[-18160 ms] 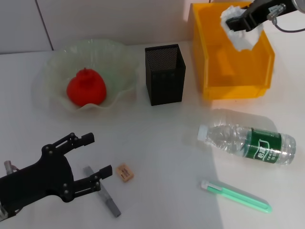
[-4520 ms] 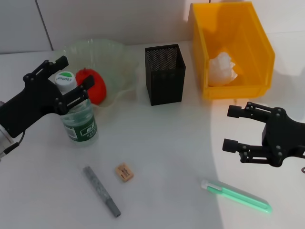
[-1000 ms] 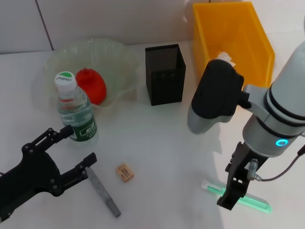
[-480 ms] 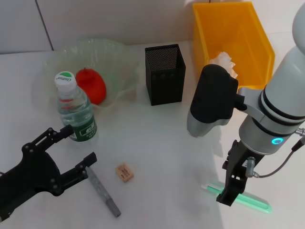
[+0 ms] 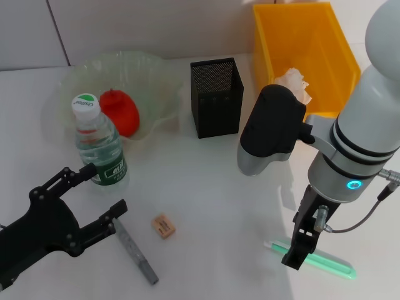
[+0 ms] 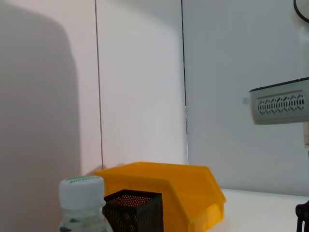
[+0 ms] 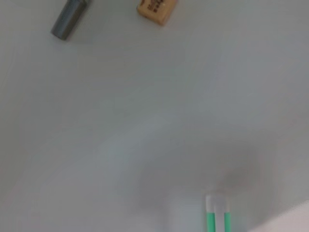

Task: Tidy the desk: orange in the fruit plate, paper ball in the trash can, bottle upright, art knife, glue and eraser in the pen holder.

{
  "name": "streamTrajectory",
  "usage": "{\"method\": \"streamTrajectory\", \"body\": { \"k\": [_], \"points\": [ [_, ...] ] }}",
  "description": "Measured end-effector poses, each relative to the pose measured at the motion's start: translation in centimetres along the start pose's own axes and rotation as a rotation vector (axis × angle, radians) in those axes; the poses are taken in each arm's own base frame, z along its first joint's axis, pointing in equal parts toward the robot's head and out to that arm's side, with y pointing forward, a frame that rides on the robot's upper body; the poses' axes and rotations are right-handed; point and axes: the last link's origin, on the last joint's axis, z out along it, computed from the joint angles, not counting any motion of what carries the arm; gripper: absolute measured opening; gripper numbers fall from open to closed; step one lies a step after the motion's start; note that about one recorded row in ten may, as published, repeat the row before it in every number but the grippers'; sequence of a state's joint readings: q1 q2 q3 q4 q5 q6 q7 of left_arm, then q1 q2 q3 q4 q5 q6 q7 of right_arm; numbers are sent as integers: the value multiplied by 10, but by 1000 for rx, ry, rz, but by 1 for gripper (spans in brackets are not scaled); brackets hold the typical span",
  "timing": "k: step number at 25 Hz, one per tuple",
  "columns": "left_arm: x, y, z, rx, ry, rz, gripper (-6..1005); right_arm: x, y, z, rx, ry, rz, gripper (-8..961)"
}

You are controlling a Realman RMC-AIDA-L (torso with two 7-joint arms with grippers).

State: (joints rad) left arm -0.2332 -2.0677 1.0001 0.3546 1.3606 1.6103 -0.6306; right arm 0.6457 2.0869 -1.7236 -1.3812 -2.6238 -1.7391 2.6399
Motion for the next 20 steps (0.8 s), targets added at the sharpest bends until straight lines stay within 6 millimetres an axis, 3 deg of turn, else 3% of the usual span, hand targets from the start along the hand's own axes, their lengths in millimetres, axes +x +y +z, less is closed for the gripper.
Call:
{"method": "streamTrajectory", "body": {
  "k": [20],
  "points": [
    [1, 3, 1, -18, 6, 2, 805, -2, 3, 14, 12, -4, 26, 793]
  ]
}}
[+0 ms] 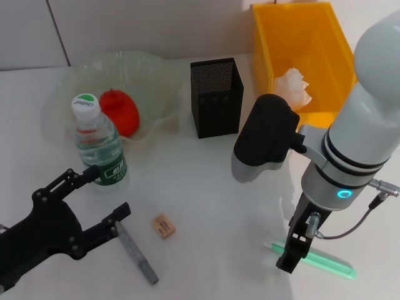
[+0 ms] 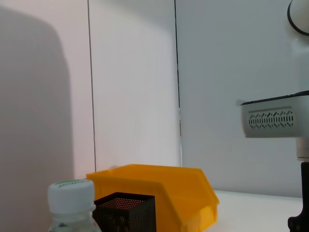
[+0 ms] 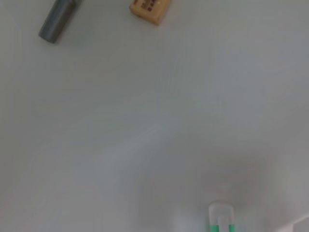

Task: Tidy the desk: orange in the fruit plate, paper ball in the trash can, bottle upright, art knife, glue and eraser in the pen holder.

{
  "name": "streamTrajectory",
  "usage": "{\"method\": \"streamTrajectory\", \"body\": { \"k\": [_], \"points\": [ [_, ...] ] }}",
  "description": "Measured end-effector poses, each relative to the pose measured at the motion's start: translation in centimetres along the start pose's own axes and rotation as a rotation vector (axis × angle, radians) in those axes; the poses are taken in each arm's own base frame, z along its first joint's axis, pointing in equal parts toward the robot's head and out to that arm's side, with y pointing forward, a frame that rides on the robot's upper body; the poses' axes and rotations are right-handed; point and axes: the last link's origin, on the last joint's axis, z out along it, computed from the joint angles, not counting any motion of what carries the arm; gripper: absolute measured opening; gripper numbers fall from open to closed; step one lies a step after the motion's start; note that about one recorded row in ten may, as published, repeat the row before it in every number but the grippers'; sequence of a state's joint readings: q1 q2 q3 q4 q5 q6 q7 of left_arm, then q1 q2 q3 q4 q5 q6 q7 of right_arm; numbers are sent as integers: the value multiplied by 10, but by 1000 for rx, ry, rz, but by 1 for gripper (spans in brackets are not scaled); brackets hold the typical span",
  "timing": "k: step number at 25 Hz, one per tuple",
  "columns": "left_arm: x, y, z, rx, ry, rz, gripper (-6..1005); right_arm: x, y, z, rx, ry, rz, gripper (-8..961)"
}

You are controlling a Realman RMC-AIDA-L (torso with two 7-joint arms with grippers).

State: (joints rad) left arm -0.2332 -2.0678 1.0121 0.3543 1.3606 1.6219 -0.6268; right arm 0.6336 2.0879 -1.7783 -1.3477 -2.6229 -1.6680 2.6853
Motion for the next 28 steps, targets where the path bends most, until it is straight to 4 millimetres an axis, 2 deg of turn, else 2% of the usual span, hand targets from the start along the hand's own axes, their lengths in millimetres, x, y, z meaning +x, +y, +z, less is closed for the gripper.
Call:
{"method": "streamTrajectory", "body": {
  "k": [14, 19, 28],
  "points": [
    [2, 1, 0, -9, 11, 0, 806, -3, 3, 4, 12, 15, -24, 785],
    [2, 1, 0, -12, 14, 1, 805, -4, 6, 5, 16, 23, -39, 586],
    [2, 4, -2, -17, 16, 0, 805, -4, 7, 7, 27, 31, -46, 515]
  ]
}}
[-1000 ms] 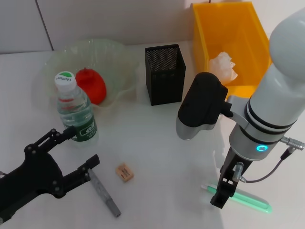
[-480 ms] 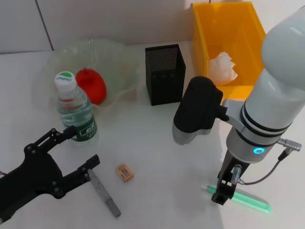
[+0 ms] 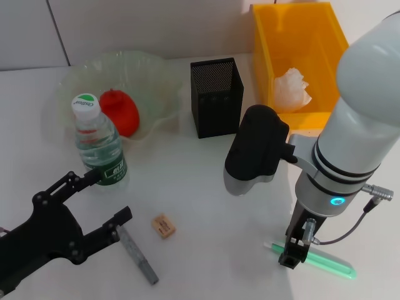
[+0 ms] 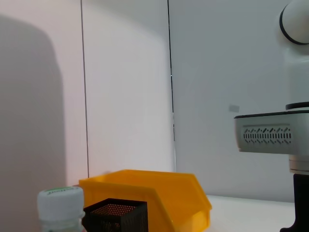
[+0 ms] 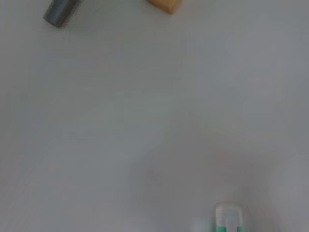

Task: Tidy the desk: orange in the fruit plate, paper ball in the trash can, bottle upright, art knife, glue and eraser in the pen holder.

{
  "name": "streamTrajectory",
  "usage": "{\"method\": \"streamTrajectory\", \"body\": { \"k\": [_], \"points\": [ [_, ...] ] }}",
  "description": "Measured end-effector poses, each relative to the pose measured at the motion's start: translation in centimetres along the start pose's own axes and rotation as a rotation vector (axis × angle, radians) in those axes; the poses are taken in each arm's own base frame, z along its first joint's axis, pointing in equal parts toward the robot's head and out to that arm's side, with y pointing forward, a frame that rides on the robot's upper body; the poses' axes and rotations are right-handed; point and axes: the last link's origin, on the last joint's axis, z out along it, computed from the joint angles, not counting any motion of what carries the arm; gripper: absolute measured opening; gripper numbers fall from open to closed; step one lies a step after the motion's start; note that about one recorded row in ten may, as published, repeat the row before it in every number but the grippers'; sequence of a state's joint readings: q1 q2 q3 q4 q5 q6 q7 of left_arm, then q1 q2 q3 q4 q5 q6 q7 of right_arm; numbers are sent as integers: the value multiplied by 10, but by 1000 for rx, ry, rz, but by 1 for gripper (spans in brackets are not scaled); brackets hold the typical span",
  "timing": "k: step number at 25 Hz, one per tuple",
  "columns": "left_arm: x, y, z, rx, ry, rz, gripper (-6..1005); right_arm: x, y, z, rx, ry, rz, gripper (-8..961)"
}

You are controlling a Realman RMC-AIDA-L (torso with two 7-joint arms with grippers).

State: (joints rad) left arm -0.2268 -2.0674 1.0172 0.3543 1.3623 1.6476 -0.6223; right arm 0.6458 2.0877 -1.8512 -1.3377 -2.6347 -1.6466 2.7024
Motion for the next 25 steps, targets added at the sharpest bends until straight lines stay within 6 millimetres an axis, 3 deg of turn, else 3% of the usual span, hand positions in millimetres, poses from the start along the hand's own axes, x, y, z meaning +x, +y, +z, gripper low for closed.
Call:
{"method": "streamTrajectory", "body": {
  "k": [6, 22, 25],
  "points": [
    [0, 2, 1, -9, -1, -1, 805, 0, 0, 0, 6, 1, 3, 454],
    [0, 3, 0, -14, 4, -2, 805, -1, 1, -1, -3, -5, 7, 461],
    [0, 3, 0, -14, 4, -1, 805, -1, 1, -1, -4, -3, 8, 397]
  ]
}}
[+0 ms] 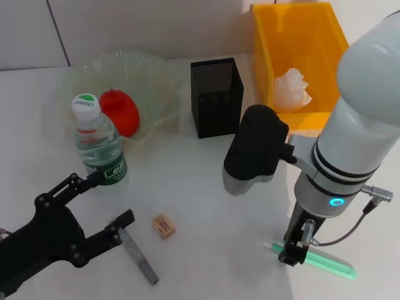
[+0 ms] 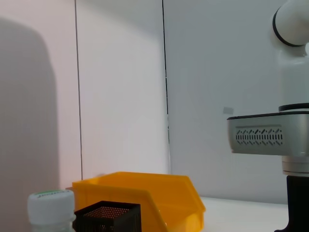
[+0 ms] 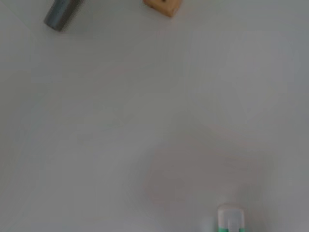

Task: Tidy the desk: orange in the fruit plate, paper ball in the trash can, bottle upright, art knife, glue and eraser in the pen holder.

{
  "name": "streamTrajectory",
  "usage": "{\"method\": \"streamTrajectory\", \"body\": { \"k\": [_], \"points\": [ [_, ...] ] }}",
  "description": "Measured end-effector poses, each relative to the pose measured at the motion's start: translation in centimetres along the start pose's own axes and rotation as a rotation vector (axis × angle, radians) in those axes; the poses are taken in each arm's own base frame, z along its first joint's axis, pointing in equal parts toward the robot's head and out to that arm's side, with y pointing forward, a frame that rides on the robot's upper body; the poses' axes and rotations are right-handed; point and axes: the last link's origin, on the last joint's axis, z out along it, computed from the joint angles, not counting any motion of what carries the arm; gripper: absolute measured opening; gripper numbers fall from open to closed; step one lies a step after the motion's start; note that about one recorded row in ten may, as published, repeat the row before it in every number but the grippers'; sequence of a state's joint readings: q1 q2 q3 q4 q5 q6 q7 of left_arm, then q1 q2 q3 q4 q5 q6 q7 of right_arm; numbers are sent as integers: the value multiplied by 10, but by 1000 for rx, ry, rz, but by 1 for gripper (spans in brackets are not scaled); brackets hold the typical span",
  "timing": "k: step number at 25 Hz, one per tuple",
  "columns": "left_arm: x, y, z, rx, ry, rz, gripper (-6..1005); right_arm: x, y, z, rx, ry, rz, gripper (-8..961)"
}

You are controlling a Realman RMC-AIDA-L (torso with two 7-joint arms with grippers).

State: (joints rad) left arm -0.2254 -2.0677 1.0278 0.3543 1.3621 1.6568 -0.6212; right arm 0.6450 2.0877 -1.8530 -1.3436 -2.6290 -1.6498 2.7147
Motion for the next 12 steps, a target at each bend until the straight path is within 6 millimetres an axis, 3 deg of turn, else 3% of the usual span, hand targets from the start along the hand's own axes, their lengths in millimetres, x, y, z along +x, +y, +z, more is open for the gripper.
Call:
{"method": "streamTrajectory", "body": {
  "k": [12],
  "points": [
    [1, 1, 0, -4, 7, -1, 806, 1, 1, 1, -5, 6, 0, 260]
  ]
}}
